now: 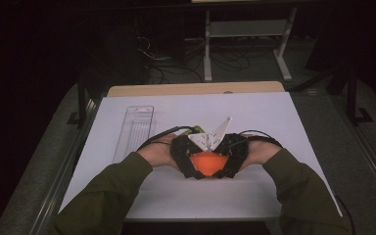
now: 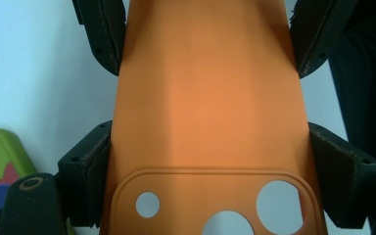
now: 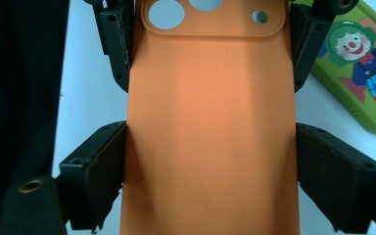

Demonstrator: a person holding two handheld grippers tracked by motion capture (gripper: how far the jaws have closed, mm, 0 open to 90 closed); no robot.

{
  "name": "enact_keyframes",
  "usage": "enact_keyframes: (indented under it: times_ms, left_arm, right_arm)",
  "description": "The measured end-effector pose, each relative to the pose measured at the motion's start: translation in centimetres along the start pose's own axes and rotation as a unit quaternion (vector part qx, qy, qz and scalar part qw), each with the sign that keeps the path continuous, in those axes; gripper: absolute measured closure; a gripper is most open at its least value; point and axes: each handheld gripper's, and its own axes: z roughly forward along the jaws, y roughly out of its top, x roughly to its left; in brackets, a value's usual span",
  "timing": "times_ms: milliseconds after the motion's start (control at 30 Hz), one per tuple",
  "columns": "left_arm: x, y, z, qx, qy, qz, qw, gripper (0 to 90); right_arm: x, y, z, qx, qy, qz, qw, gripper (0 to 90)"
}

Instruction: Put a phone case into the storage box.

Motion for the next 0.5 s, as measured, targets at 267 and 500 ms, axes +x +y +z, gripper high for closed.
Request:
enact_keyframes:
  times_ms: [267,500]
  left_arm:
    - [0.0,-0.4,0.1,0.013,0.016,-0.030,0.9993,15.7]
    - [-0.1,-0.8,0.1,0.013,0.041,-0.077,0.9961,15.7]
  right_arm:
    - [-0.4,-0.7,-1.2,-0.025,-0.020,0.012,0.9994,7.2]
    - [-0.7,-1.9,-2.2,-0.044,-0.041,0.033,0.9977,7.1]
